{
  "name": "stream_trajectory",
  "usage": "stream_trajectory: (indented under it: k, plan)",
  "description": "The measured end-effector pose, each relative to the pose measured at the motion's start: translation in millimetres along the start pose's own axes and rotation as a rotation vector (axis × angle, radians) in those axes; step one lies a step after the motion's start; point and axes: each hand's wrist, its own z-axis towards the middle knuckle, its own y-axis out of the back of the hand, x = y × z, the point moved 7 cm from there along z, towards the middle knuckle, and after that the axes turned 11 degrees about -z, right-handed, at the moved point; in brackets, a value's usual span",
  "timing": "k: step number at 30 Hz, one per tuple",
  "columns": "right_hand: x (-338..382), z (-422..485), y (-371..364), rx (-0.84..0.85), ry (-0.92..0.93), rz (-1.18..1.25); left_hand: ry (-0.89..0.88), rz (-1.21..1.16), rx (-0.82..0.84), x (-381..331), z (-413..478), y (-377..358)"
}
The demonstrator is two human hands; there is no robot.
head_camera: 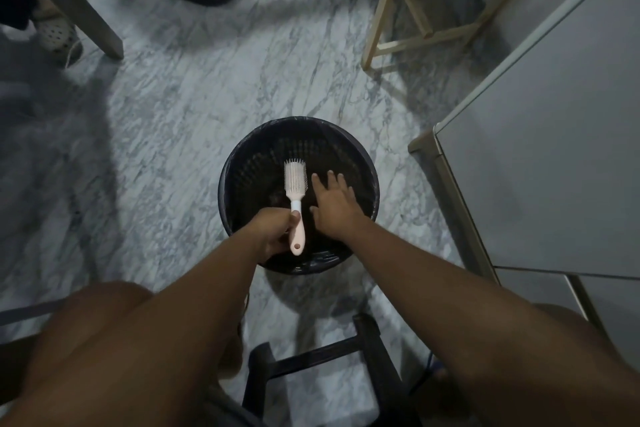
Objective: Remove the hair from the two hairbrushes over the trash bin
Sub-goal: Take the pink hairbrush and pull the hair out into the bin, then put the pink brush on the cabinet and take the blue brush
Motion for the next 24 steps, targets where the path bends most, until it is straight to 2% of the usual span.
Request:
stream_trajectory:
  k: [7, 14, 20, 24]
  plan:
    - [-20.5, -60.3, 136.7, -0.168, -0.055, 0.092, -0.104, 0.086, 0.042, -74.9, -110.3, -37.3]
    - [-94.0, -167.7, 325.9, -0.405, -0.245, 0.136, -0.283, 0.263, 0.156, -183.7, -259.0, -143.3]
    - [-193.2, -298.6, 433.8, -0.57, -0.484, 0.186, -0.414, 0.444, 0.433, -215.9, -387.8, -290.0]
    - [-246.1, -394.7, 462.3, -0.651, -0.608, 0.18, -0.318, 0.421, 0.612, -190.4, -452.7, -378.2]
